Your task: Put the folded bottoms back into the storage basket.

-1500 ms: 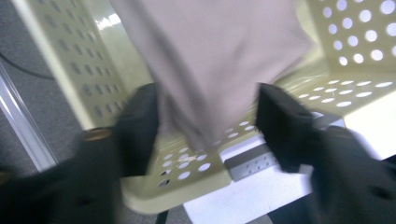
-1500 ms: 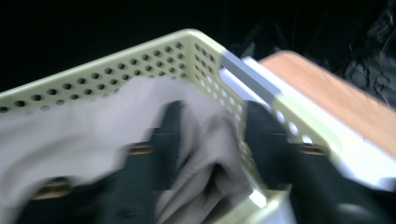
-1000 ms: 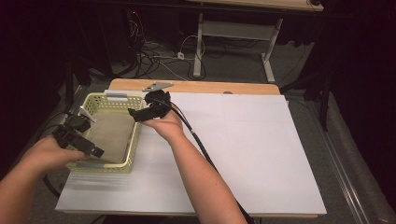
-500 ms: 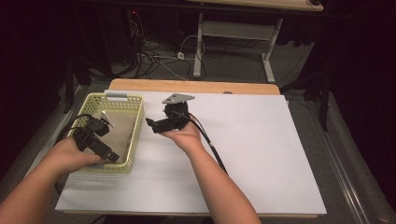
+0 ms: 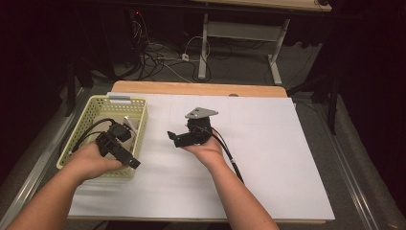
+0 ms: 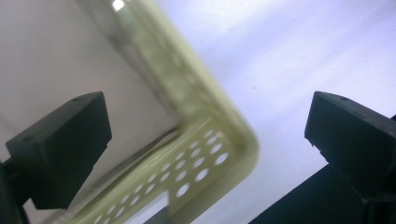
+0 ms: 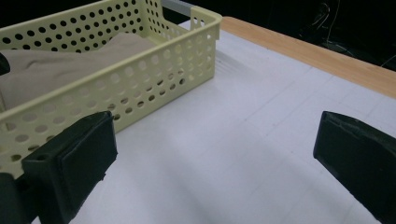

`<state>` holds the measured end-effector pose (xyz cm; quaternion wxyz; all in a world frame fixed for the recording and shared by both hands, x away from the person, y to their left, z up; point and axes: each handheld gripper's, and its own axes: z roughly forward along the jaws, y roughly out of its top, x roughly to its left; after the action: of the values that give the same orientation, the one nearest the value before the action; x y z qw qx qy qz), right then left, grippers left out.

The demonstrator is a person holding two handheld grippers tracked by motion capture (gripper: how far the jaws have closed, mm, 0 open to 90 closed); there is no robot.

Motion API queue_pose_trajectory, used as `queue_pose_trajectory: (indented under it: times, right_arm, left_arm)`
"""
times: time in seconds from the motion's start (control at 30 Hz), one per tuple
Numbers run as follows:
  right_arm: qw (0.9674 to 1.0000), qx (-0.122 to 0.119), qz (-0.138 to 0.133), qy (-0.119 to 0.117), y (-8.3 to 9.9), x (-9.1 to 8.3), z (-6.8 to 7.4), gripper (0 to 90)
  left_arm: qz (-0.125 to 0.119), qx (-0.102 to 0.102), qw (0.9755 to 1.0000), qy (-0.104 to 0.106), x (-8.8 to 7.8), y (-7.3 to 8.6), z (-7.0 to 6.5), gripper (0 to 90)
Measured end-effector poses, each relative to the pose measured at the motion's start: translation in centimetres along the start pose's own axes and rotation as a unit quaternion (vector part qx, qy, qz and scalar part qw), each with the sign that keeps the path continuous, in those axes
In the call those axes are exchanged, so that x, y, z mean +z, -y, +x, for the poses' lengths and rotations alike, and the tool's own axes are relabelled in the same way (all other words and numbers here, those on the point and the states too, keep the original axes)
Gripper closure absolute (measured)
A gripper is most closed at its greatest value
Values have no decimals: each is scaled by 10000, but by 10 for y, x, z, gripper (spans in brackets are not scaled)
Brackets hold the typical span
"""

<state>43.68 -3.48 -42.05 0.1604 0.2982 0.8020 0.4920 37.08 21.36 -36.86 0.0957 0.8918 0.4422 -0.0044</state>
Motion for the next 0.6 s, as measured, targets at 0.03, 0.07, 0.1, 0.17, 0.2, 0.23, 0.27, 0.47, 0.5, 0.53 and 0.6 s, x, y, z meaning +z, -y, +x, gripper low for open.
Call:
queue_pose_trajectory:
  times: [0.03, 0.07, 0.1, 0.17, 0.2, 0.23, 0.27, 0.47, 0.5, 0.53, 0.6]
  right_arm:
    - [10000, -7, 23, 13, 2, -2, -1, 9]
    - [10000, 28, 17, 40, 4, -4, -1, 9]
    - [10000, -6, 11, 51, 5, -7, -2, 9]
    - [9999, -28, 30, 92, 9, -11, -4, 9]
    - [9999, -18, 32, 104, 10, -13, -5, 9]
    - [9999, -8, 57, 135, 11, -15, -6, 8]
    - [9999, 0, 53, 148, 13, -17, -7, 9]
    - [9998, 9, 10, 217, 20, -31, -11, 9]
    - [9997, 29, 32, 223, 21, -32, -11, 9]
    - [9997, 25, 23, 230, 22, -34, -11, 9]
    - [9997, 35, 6, 233, 24, -37, -12, 11]
  left_arm:
    - [-18, 30, 10000, 13, 0, -2, -2, 0]
    - [-38, 79, 10000, -3, 1, -4, -5, 0]
    - [-68, 114, 9999, -15, 1, -6, -7, 0]
    - [-100, 185, 9998, -15, 1, -9, -12, 0]
    - [-147, 245, 9996, 18, 1, -11, -16, 0]
    - [-178, 282, 9994, 44, 1, -13, -19, 0]
    - [-195, 329, 9993, 46, 2, -14, -22, 0]
    - [-95, 611, 9981, 57, 12, -23, -38, 0]
    - [-62, 634, 9979, 64, 15, -24, -40, 0]
    - [-19, 673, 9977, 52, 18, -25, -41, 1]
    - [16, 722, 9974, 53, 23, -26, -45, 5]
